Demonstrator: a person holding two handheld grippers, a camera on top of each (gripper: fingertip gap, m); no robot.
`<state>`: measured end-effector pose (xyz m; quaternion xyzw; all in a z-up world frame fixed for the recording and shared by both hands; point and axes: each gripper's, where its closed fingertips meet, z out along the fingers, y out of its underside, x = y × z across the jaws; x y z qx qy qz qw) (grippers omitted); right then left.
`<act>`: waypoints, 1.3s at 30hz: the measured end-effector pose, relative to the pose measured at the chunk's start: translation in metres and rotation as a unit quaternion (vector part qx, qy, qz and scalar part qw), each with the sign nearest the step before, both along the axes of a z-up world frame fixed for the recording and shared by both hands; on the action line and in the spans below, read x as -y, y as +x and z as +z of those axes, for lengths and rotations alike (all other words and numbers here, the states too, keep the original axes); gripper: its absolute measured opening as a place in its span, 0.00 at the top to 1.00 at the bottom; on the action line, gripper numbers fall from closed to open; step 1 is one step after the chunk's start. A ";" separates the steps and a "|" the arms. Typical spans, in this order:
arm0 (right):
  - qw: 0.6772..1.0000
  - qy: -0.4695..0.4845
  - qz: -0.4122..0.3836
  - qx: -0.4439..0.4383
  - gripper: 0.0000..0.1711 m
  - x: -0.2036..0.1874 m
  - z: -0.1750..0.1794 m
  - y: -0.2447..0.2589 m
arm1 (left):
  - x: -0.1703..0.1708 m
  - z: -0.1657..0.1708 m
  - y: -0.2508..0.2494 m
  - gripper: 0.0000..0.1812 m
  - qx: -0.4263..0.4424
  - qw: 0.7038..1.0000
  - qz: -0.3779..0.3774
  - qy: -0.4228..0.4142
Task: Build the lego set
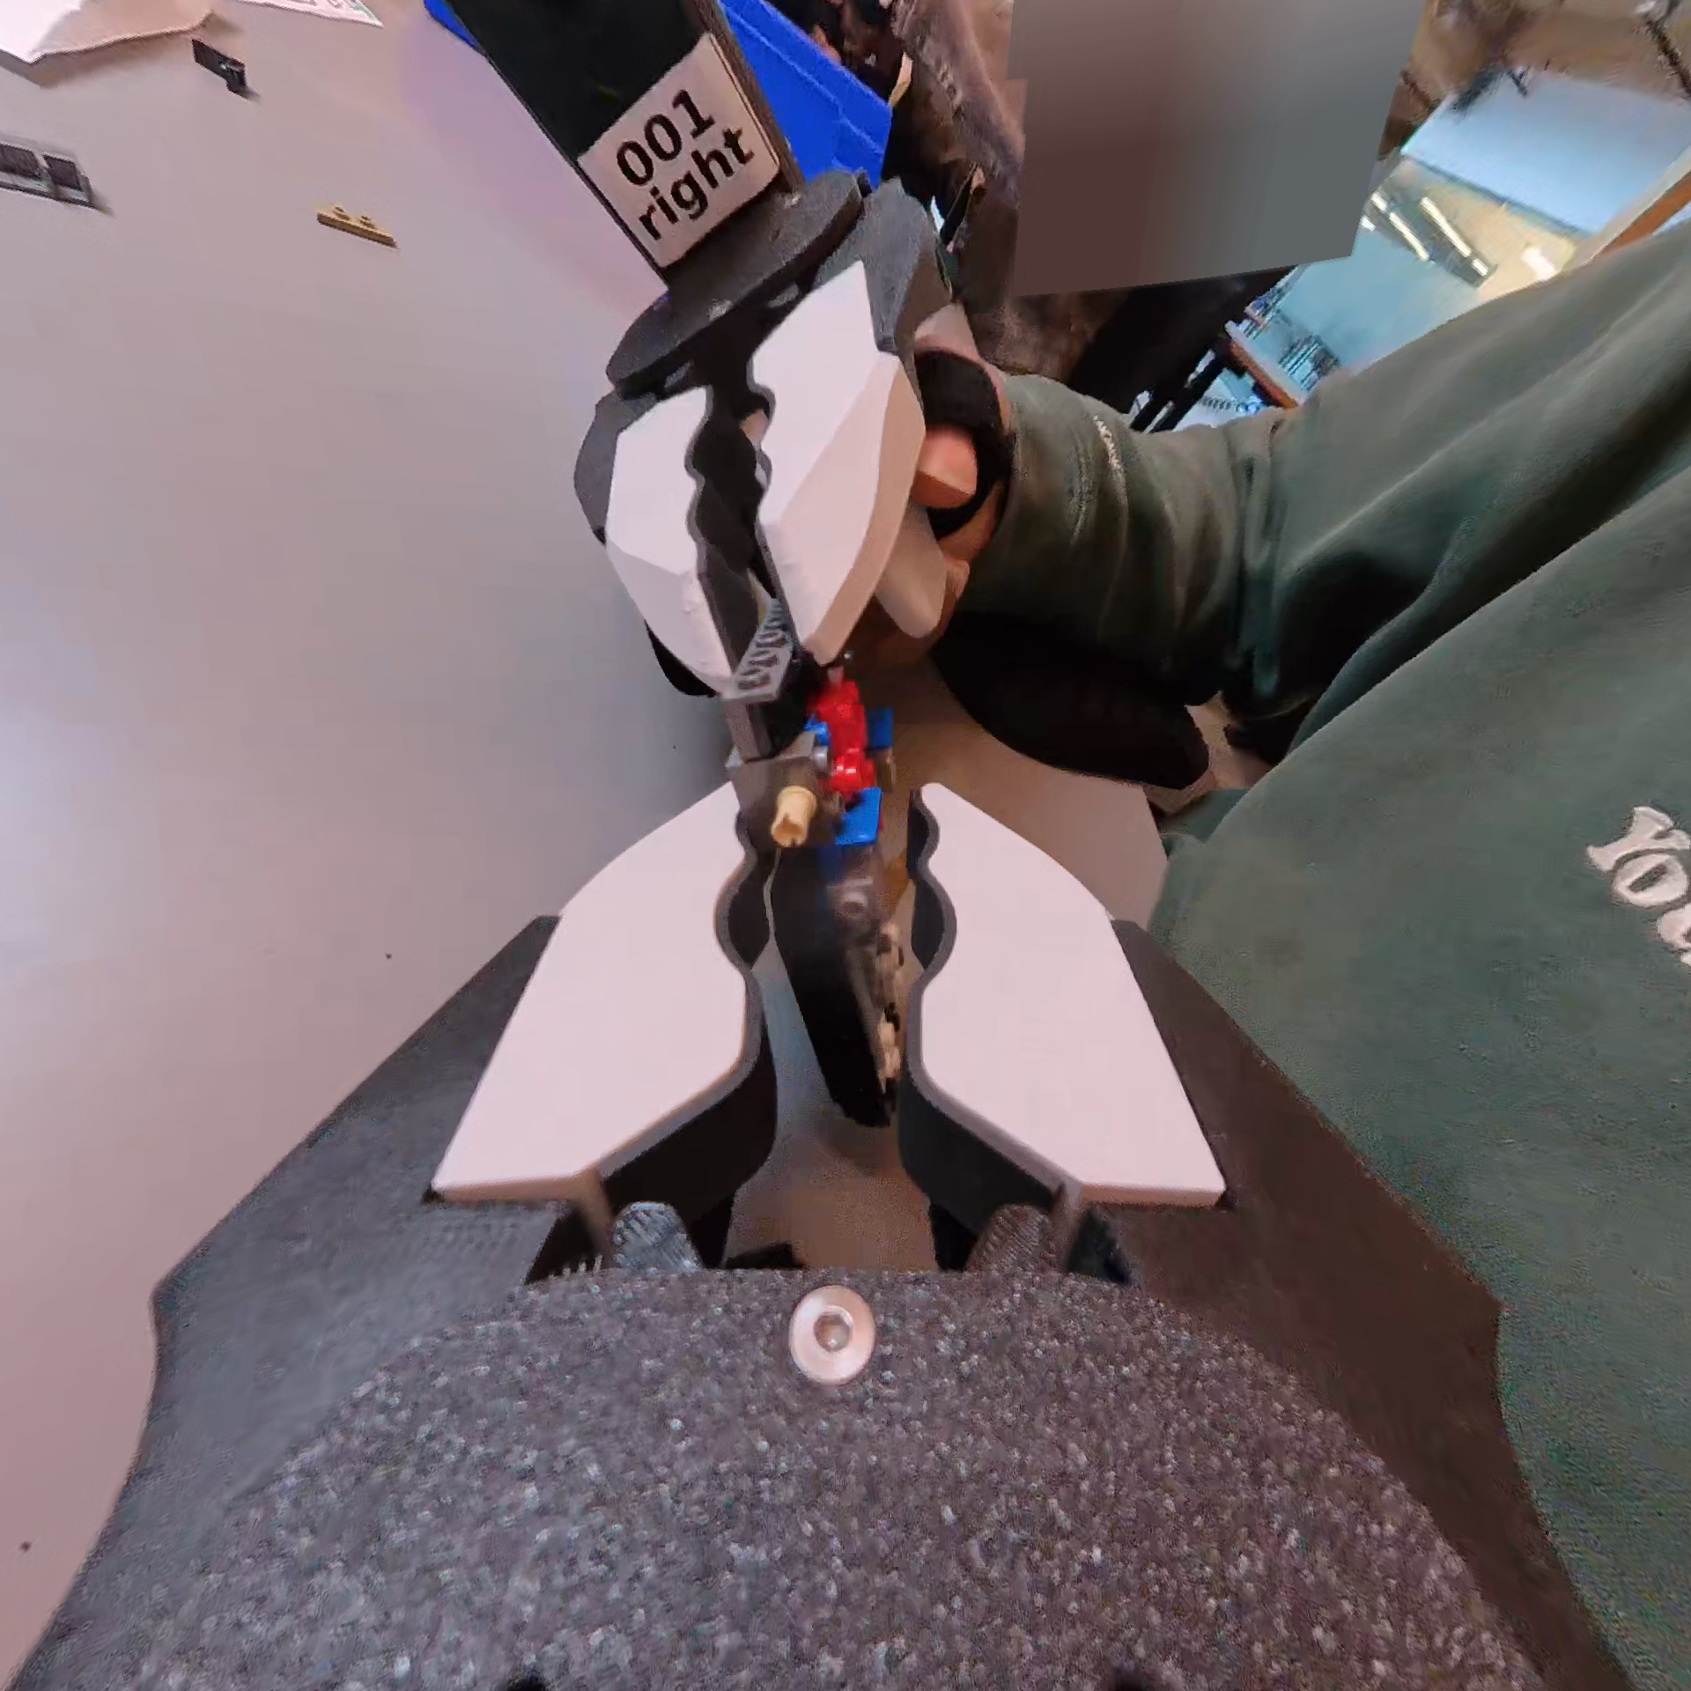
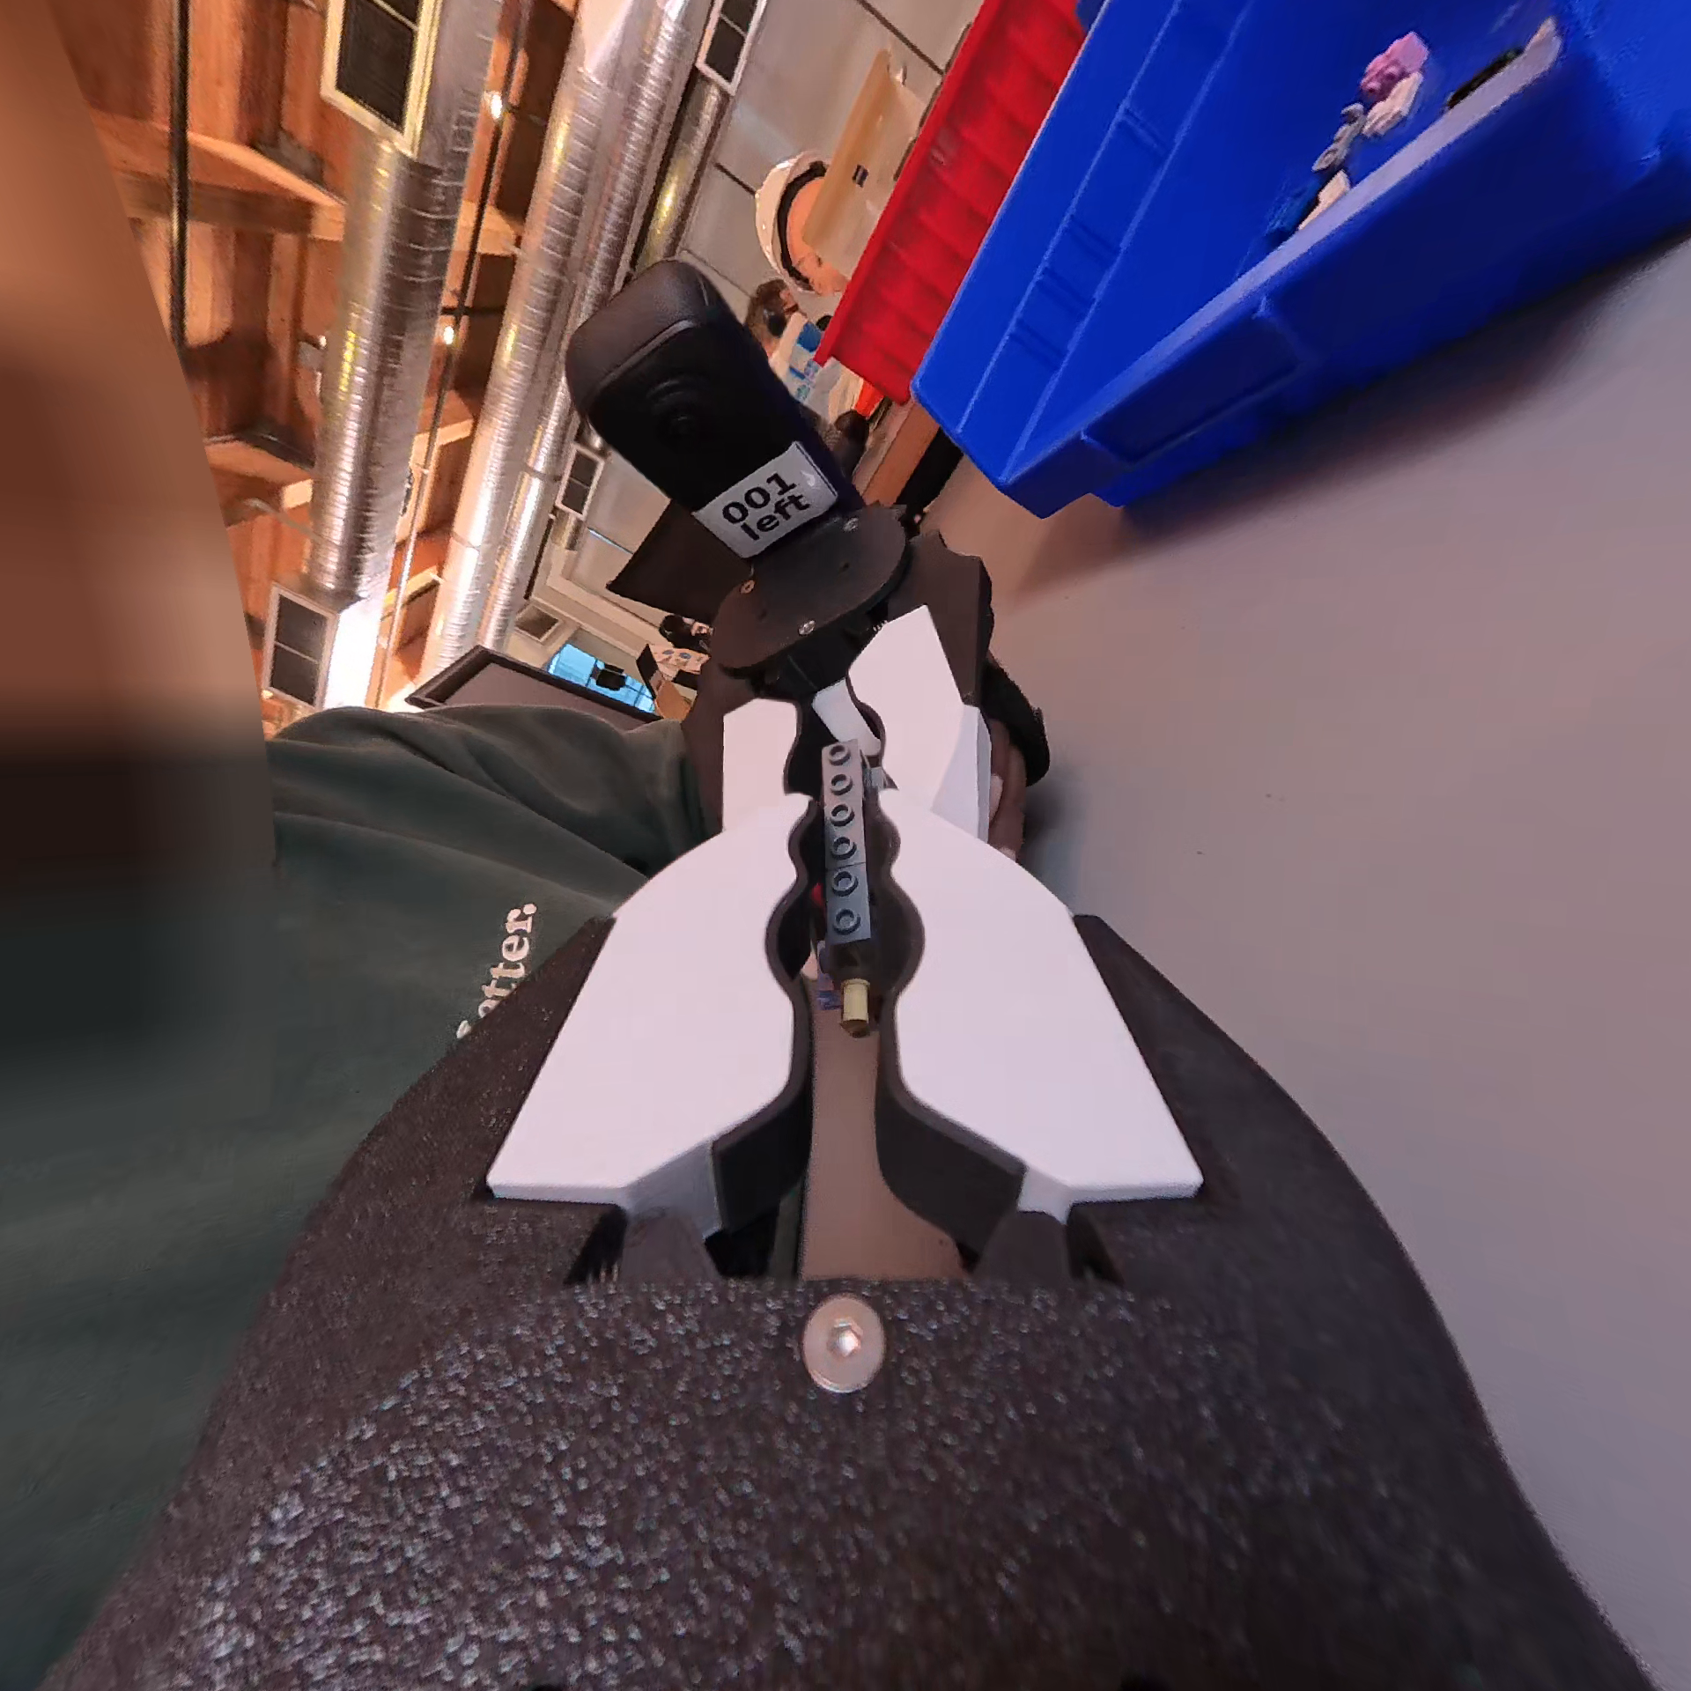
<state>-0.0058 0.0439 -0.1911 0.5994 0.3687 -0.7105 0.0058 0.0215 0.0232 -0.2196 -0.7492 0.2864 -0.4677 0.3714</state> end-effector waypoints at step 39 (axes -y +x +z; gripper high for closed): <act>0.957 0.281 -0.029 -0.068 0.85 -0.008 0.008 0.006 | -0.004 -0.010 -0.003 0.90 0.047 0.993 0.001 -0.110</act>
